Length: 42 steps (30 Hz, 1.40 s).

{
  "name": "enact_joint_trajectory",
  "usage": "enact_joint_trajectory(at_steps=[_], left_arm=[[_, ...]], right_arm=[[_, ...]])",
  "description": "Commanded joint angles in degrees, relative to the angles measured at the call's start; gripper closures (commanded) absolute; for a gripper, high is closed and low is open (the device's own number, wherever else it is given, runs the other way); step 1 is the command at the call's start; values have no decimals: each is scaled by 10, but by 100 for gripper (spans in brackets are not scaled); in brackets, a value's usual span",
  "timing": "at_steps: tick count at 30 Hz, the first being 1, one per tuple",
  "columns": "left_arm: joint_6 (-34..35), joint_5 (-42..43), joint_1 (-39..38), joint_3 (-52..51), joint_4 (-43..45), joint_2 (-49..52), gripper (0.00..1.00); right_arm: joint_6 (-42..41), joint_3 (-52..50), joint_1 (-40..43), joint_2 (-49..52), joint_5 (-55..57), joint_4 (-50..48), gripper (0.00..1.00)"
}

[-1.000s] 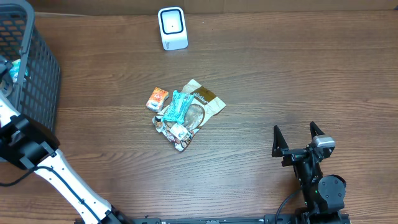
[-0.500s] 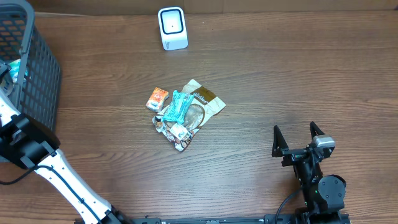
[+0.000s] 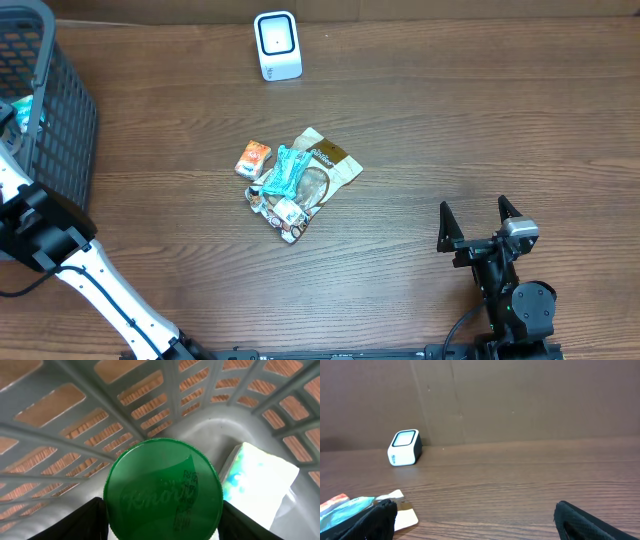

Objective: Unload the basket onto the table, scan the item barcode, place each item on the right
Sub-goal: 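Lower the left gripper onto the green-capped jar and grasp it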

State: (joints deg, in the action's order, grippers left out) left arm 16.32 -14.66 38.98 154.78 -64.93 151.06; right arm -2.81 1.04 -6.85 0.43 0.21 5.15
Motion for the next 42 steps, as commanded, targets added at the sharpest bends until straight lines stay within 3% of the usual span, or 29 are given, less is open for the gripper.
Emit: enact_joint_trajectory(at_steps=[1, 9, 15, 17, 21, 23, 42], left_arm=[[-3, -5, 0, -8, -30, 5, 36], [4, 10, -1, -4, -117, -8, 36], [4, 81, -1, -4, -193, -11, 30], [3, 90, -1, -4, -202, -11, 23], [4, 92, -1, -4, -203, -11, 8], [4, 92, 0, -4, -195, -11, 5], [4, 7, 1, -5, -110, -7, 2]], right_arm=[[-2, -6, -2, -3, -3, -3, 0], [-2, -6, -2, -2, -3, -3, 0], [-2, -6, -2, -2, -3, -3, 0], [-2, -6, -2, -3, -3, -3, 0], [-2, -6, -2, -3, -3, -3, 0], [-2, -6, -2, -3, -3, -3, 0], [-2, -6, -2, -2, -3, -3, 0]])
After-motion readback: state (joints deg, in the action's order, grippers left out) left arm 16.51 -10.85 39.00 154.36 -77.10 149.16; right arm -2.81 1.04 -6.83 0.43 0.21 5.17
